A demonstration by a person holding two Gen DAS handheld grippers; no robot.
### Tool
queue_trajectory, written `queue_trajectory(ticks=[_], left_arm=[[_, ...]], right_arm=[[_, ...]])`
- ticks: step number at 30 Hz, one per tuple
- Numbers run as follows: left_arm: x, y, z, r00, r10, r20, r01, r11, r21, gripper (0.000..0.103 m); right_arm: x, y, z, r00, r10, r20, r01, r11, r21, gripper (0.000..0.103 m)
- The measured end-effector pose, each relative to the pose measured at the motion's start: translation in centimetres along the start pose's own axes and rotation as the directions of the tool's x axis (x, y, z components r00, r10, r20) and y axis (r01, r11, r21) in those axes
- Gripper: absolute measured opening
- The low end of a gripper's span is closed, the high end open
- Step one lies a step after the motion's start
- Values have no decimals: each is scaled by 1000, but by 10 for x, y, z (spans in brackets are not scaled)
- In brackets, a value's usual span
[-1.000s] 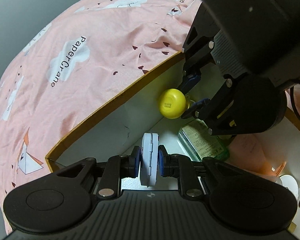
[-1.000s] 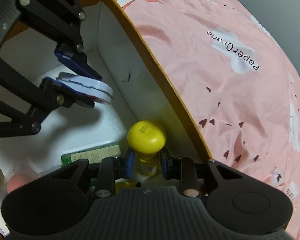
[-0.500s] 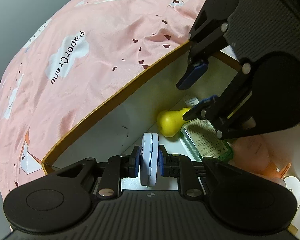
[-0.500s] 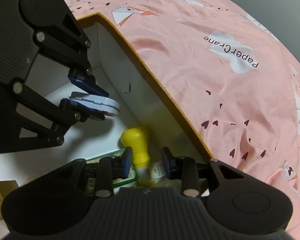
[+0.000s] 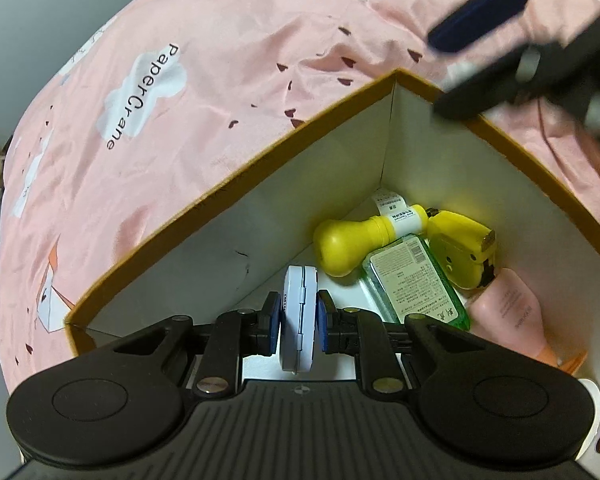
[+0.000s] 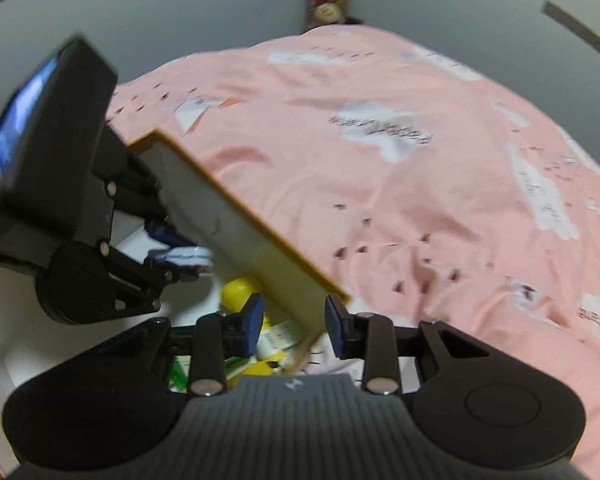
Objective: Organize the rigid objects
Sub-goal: 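Lower the yellow-capped tube and pink tin into the box and release, then grasp the cream card box with the right tool while the left tool grasps the grey jar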
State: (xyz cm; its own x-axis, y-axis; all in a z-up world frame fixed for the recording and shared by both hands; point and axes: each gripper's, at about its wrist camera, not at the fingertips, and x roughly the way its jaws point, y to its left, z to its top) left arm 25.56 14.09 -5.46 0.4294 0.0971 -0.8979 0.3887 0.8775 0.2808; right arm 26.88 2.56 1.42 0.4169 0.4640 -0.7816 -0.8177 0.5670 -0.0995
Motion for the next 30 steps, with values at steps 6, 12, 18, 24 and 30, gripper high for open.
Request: queue_trajectory(ticks=[6,12,18,24,30], left_arm=[[15,-21,0,995,58,-76,-47,990,132,21],[17,-20,1,996,20,-92,-11,995,98,29],[17,-12,5,992,-74,-105,75,997,6,36],[6,-14,4,991,-89,-100,89,996,-6,46],[-21,-19,2,996,-80,-44,80,997,-9,52]], right_arm=[[-15,-21,-12,997,-78,4,77,993,91,34],[-8,-35,-34,997,-71,-33,75,985,156,34],[-5,-42,-53,995,-70,-66,81,978,191,34],[-4,-46,-68,994,-64,-89,82,974,212,34],[-11,-43,-83,995,-45,-93,66,970,232,40]])
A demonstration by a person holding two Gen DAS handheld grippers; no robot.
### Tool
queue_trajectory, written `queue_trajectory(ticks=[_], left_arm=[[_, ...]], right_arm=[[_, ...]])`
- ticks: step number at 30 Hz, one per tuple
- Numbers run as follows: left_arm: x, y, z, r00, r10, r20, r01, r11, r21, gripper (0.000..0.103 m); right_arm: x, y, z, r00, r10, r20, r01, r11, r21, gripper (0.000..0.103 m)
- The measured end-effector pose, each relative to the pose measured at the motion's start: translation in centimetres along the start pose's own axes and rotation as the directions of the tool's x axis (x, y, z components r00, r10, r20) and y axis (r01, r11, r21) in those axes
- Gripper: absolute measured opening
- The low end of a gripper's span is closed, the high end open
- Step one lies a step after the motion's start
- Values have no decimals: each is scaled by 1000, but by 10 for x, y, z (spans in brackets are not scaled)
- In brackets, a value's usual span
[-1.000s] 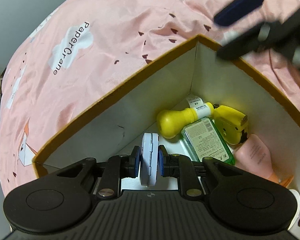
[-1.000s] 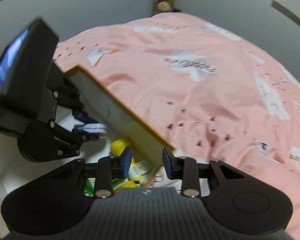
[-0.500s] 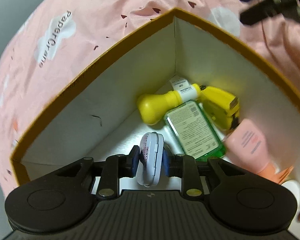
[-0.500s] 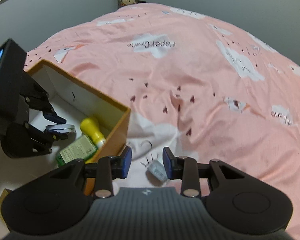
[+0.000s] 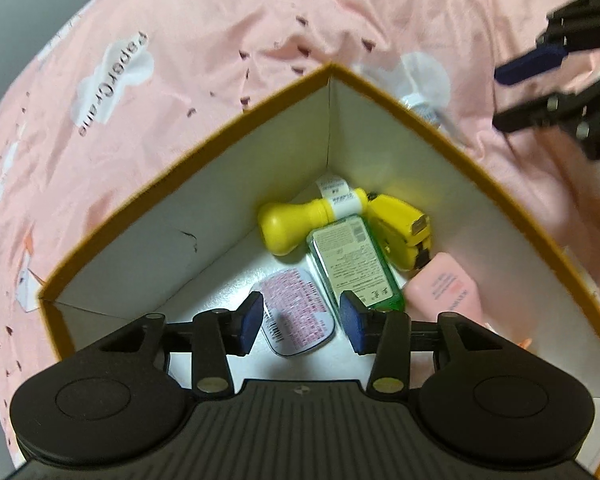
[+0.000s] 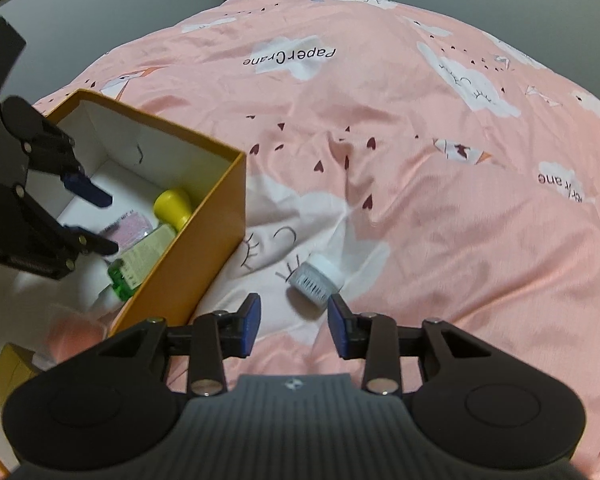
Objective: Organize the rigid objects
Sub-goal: 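Grasp the cream card box with the right tool while the left tool grasps the grey jar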
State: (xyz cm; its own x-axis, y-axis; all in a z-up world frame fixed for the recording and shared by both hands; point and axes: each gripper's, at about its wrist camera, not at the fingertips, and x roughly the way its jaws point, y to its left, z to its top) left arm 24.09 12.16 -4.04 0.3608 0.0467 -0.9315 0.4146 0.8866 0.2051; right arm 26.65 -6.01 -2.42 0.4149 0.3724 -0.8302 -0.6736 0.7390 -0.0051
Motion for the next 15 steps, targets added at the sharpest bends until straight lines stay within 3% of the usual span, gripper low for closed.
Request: queue_trajectory(ticks=[6,15], left_arm=[[-40,-23,-2,994,-17,108,14,1000,26,52],[-83,-81,-3,973,-116,201,85,984,158,52]], right_arm=[[-12,2,-25,999,38,-20,-37,997,73,41],[-24,13,-76,990,130,-53,-116,971,211,42]])
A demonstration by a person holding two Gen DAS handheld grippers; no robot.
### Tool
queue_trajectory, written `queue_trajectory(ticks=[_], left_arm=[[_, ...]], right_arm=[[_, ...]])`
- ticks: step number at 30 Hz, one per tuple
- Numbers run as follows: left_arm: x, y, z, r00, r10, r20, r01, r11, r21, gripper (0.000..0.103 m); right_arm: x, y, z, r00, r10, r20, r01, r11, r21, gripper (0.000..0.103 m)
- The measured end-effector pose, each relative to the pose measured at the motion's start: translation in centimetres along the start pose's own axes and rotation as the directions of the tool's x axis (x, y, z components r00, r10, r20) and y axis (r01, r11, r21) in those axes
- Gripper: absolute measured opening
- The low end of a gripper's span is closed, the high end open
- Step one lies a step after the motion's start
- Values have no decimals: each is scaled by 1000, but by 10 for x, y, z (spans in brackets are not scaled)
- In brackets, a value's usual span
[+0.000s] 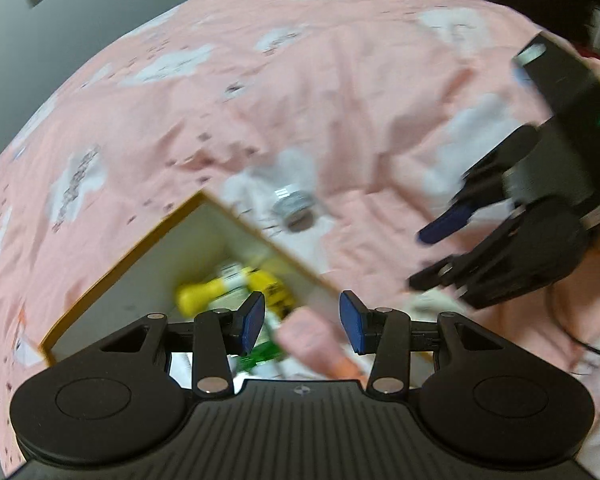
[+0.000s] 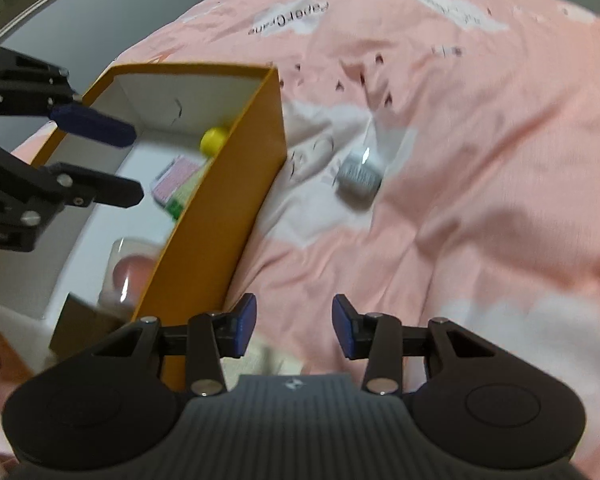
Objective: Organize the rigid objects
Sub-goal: 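Grasp the cream card box with the right tool while the left tool grasps the grey jar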
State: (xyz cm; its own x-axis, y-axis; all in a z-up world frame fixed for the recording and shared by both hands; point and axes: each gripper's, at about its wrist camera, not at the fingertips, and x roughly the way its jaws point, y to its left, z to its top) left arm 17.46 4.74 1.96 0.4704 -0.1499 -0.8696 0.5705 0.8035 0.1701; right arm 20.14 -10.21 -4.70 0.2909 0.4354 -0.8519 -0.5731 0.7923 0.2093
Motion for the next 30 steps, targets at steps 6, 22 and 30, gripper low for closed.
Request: queue_trajectory(ticks=[6,22,30], left_arm=[[3,-39,5,998,-62,2,62,996,69,52],[41,-59,9,991,-117,-69,125,986,114,48],[43,-55,11,992,-99,-77,108,987,122,48]], right_arm=[[11,-12,-31,997,64,-46,-58,990,126,42],[74,-37,-52,947,307,-91,-259,902,344,62],[43,-36,-50,952,304,-28,-277,901,333,30]])
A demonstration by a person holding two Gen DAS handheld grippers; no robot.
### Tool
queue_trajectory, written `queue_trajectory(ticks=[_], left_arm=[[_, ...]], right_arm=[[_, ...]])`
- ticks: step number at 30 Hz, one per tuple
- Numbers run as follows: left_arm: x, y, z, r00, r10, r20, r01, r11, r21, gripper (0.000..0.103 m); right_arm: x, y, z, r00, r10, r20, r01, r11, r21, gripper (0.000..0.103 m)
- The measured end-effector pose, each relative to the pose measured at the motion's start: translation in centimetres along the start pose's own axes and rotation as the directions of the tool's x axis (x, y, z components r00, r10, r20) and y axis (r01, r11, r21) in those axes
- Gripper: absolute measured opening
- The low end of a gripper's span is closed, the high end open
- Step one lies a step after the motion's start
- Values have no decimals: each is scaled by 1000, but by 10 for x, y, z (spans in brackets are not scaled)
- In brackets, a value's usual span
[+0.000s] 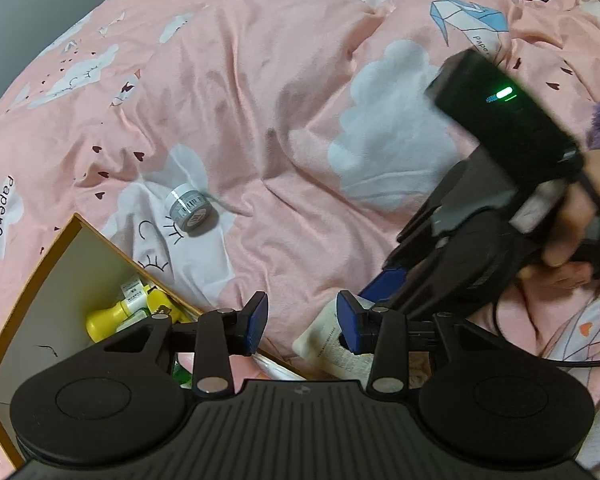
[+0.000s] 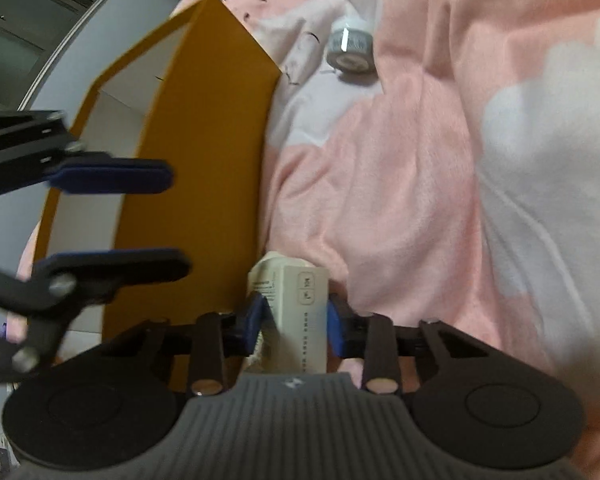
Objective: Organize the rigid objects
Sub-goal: 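Grasp the cream card box with the right tool while the left tool grasps the grey jar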
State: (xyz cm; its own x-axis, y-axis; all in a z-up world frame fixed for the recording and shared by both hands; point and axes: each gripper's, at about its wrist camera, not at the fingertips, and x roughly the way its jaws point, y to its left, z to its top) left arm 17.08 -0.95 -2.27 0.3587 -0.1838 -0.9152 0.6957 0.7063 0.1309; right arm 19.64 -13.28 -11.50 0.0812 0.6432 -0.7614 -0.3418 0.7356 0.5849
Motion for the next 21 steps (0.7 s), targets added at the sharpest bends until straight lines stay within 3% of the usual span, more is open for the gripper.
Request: queue_trajectory(ticks=[3,7,13,17,21], left_arm=[[-1,5,3,1000,16,12,-16,1000,-2,48],[1,19,14,998,50,33,-48,998,-36,48],[22,40,40,994,85,66,-83,996,-40,48],[51,57,59,994,106,22,-105,994,-10,48],[75,76,75,994,105,-29,-107,990,-89,48]], right_arm=[[-18,10,4,999,4,43,-3,999,-40,26],[-47,22,17,986,-85,146,103,988,-116,26],[-72,11,56,947,-200,253,237,964,-122,26],[-68,-2,82,931,-226,288,264,959,-102,26],[-53,-15,96,913,-266,308,307,947,-92,26]])
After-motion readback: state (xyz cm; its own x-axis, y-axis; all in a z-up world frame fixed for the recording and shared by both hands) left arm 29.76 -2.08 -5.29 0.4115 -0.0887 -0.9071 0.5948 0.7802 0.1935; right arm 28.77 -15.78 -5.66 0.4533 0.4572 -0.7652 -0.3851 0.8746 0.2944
